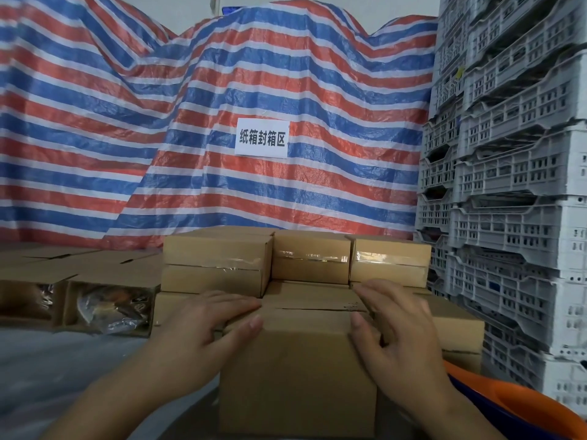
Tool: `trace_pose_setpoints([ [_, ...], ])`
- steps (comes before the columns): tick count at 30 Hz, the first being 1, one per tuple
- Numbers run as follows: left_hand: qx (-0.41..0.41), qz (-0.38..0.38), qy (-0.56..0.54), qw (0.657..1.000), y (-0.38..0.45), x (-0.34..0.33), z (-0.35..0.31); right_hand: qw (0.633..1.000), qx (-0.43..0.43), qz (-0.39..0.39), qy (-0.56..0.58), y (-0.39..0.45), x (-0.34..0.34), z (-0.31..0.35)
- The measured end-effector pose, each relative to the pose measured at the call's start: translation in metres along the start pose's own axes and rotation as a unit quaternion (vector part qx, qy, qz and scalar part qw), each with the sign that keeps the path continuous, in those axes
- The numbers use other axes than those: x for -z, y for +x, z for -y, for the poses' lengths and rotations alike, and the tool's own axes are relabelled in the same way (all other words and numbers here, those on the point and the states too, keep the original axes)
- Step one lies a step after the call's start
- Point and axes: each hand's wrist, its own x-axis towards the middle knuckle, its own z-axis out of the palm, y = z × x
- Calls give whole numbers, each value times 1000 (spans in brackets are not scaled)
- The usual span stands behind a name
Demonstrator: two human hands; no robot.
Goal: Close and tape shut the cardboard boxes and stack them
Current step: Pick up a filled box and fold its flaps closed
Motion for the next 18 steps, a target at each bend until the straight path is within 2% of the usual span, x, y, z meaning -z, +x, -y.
trace_pose_setpoints([
  [3,2,17,8,1000,0,3,-2,995,8,80,53,-2,-3,-2],
  [9,-28,84,165,982,18,11,-29,995,10,88,46,-1,-2,0],
  [12,-22,100,189,977,37,0,-57,994,8,95,51,0,-2,1],
  [16,-8,222,188,957,50,-25,-74,994,14,89,61,-1,-2,-1],
  [18,11,259,169,951,50,-28,-71,995,16,84,50,-1,-3,-2],
])
